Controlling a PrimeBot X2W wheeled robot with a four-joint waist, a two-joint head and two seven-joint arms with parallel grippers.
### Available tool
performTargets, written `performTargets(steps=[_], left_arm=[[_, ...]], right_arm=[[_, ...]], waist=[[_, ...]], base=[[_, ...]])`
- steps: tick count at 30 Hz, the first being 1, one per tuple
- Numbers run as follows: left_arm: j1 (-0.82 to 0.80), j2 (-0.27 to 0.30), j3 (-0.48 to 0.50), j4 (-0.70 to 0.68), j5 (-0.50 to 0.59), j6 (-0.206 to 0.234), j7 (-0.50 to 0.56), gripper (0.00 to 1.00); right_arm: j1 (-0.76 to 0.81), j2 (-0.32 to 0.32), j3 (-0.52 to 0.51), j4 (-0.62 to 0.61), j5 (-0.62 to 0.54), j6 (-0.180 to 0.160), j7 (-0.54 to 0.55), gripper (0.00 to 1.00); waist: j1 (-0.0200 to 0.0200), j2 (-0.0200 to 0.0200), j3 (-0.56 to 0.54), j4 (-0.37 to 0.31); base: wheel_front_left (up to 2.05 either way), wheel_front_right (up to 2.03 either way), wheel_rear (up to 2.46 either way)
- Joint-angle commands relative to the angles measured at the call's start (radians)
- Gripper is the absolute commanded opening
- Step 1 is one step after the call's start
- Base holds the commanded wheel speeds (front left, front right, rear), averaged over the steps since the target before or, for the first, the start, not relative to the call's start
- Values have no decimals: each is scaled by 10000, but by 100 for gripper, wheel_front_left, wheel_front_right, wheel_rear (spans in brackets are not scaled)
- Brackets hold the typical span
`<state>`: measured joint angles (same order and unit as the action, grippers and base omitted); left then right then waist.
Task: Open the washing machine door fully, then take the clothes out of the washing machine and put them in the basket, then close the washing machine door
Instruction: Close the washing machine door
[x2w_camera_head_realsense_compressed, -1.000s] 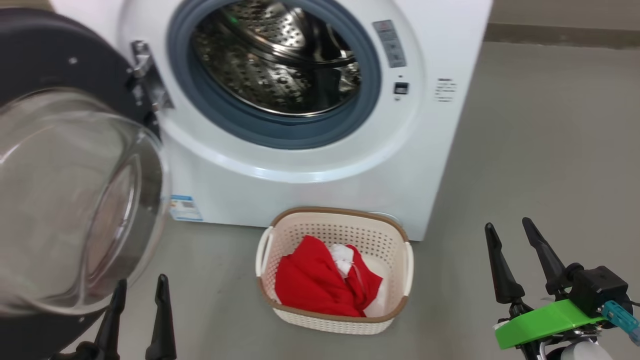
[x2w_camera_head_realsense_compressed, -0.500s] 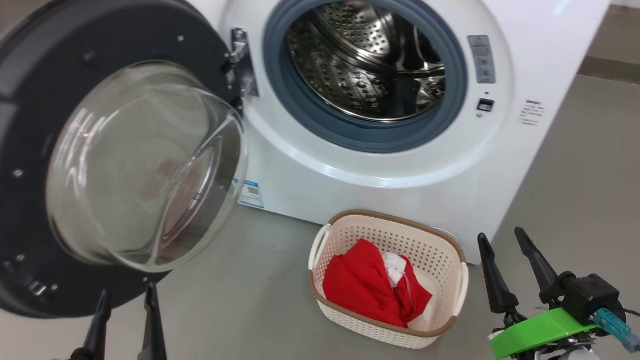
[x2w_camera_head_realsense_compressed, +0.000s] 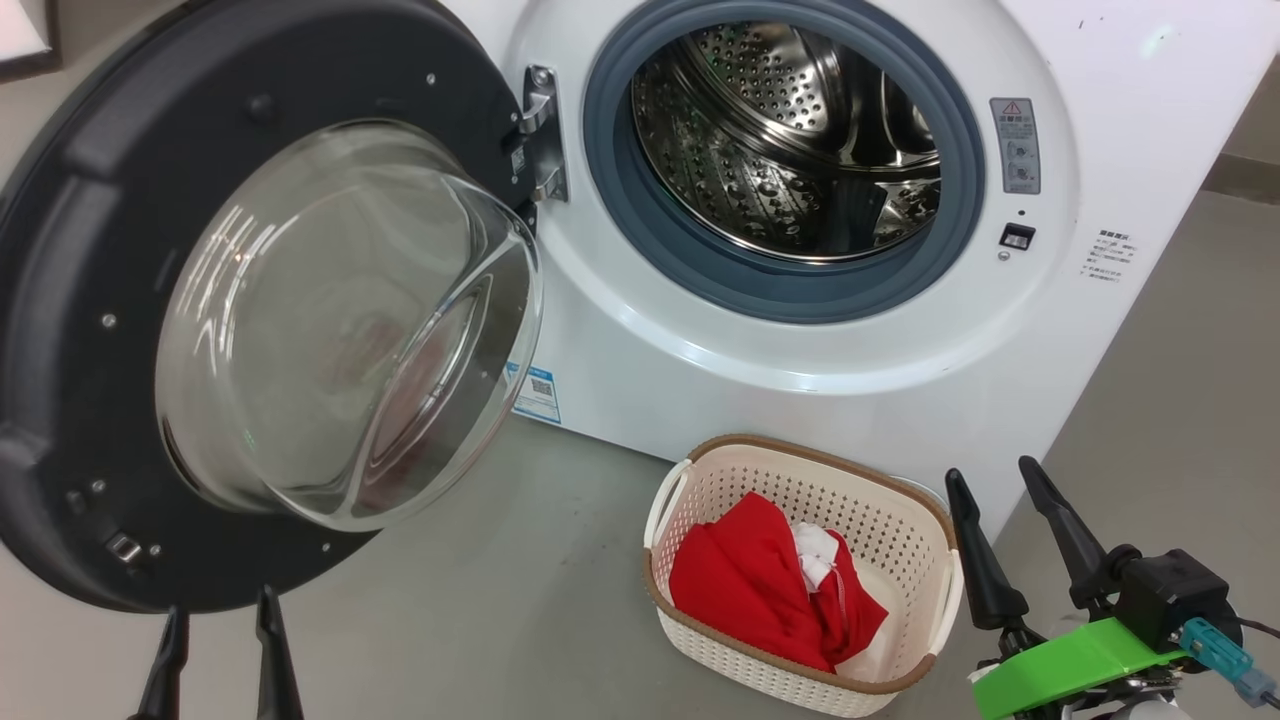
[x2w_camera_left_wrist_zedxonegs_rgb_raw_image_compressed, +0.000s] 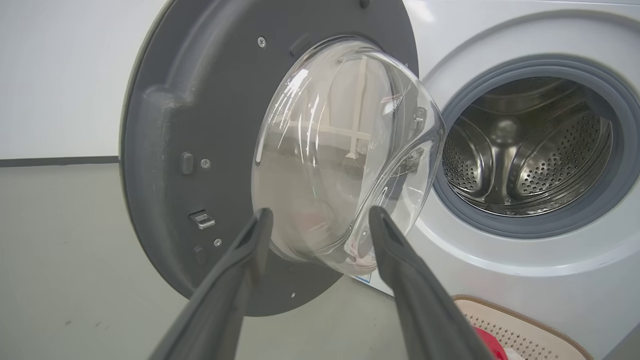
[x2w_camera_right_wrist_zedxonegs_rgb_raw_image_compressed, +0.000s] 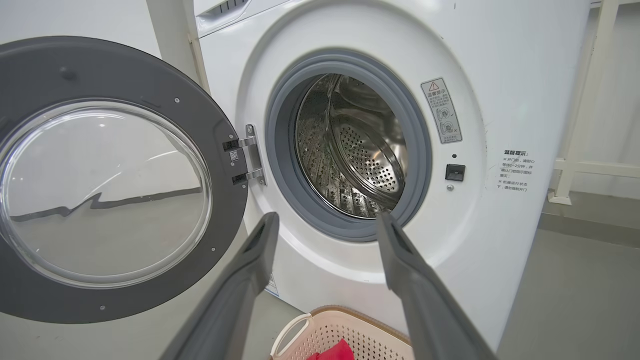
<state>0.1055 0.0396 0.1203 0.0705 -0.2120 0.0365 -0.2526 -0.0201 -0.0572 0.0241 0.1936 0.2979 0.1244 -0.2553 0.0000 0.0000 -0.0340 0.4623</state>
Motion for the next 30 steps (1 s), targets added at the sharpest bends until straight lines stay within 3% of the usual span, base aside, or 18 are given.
performTargets(steps=[1,2,3,10,16,22,26,30], left_arm=[[-176,106,364,-139,78,116,-92,80],[-211,106,426,-145,98,144,-92,27],[-257,106,495,-210,115,173,-92,0],[-1426,604,1406,-1070,693,1197,-92,0],[-2960,1382,2205,-1493,367,1489,58,0],[-5234,1846,3895,157,-2292,1366,1055,0],[-6528,2121,4902,2093,-4281,1343,2526,0],[-7353,2609,5312,3706,-5541,1257,4243,0]], right_arm=[[-135,-59,282,-229,-52,63,-65,100],[-136,-59,289,-224,-52,63,-65,100],[-136,-59,293,-219,-52,63,-65,100],[-93,-94,238,-211,-45,63,-65,100],[-186,-132,278,-203,-45,63,-65,100],[-307,-188,376,-139,-19,63,-65,100],[-389,-217,379,-96,5,63,-65,100],[-436,-277,368,-99,54,63,-65,100]], waist=[[0,0,3,-41],[0,0,7,-67],[0,0,11,-92],[0,0,33,-172],[0,0,105,-394],[0,0,164,-662],[0,0,185,-849],[0,0,270,-984]], base=[[0,0,0],[0,0,0],[0,0,0],[0,0,0],[0,0,0],[0,0,0],[0,0,0],[0,0,0]])
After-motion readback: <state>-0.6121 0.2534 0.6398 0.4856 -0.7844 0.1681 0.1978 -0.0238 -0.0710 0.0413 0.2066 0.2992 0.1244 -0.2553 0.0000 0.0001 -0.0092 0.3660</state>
